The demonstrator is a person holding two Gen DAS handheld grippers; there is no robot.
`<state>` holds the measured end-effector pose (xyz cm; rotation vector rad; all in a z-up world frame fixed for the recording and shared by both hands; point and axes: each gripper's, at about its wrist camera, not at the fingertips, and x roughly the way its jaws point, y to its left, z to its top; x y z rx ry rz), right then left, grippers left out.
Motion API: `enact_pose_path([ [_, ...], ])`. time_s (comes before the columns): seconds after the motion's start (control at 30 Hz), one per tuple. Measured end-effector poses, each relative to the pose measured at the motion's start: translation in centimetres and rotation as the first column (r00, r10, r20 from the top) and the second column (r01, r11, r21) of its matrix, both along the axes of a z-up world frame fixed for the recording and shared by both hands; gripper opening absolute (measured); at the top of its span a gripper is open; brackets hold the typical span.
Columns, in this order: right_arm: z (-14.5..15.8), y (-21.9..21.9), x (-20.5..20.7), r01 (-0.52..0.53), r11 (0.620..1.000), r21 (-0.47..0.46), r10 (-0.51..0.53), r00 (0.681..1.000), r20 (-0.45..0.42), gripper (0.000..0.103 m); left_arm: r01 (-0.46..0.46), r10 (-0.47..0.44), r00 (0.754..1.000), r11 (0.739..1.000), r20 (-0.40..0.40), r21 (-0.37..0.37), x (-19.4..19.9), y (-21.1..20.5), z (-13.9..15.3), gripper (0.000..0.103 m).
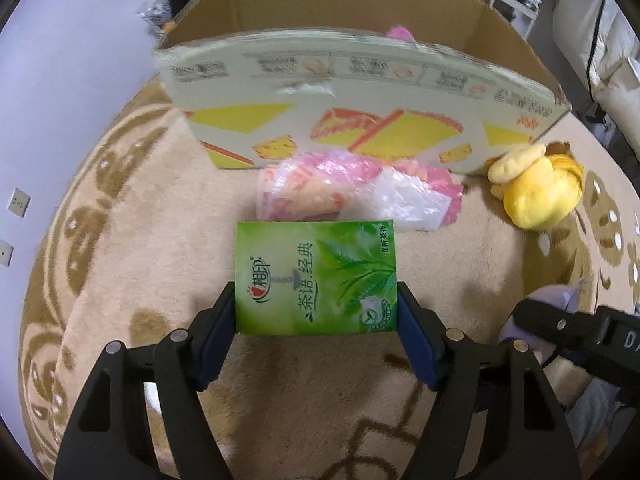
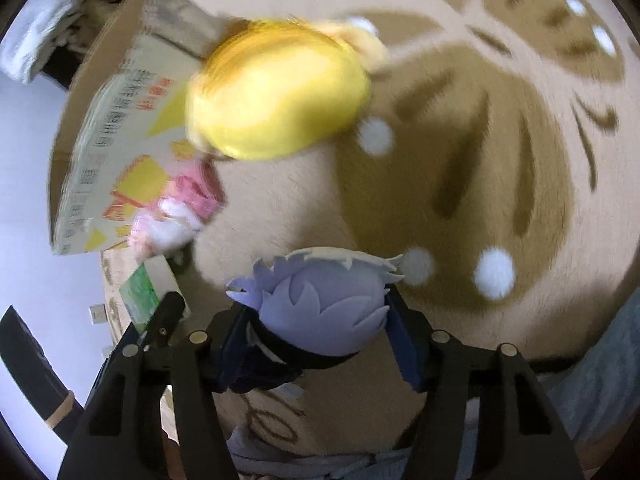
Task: Organize soft objects
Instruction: 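Carry the doll and green tissue pack over the box and release both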
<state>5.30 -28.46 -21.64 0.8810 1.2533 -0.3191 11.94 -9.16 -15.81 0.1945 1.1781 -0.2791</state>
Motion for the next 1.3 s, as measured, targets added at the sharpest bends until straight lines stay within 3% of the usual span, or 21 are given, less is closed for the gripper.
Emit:
enact_pose_path([
  [0.2, 4.0, 1.3, 1.0, -0.070, 0.991, -0.111, 0.085, 0.988, 0.128, 0.065, -0.038, 0.040, 0.990, 0.999, 0.139, -0.021, -1.8, 1.4, 4.2, 0.073],
  [0.47, 9.8, 3.4, 2.4, -0.124, 0.957, -0.261, 0.198, 0.939, 0.279, 0.065, -0.065, 0.075, 0.953, 0.997, 0.294, -0.045, -1.9, 2.3, 9.7, 0.073],
  [0.7, 13.5, 3.6, 3.4, -0.149, 0.904, -0.401, 0.290, 0.902, 0.318, 0.065, -0.074, 0.085, 0.918, 0.996, 0.389, -0.042, -0.8, 2.7, 12.7, 0.073],
  [0.97, 16.1, 3.0, 5.7, -0.138, 0.869, -0.475, 0.335, 0.870, 0.361, 0.065, -0.056, 0.067, 0.880, 0.998, 0.470, -0.039, 1.6, 1.5, 15.5, 0.073],
  [1.07, 16.4, 3.1, 6.3, -0.142, 0.835, -0.531, 0.363, 0.868, 0.340, 0.065, -0.042, 0.061, 0.878, 0.998, 0.475, -0.052, 2.7, 1.0, 15.9, 0.073],
  [1.3, 16.6, 2.3, 8.5, -0.155, 0.823, -0.547, 0.393, 0.850, 0.350, 0.065, -0.021, 0.040, 0.867, 0.999, 0.496, -0.044, 5.6, -0.5, 15.9, 0.073],
])
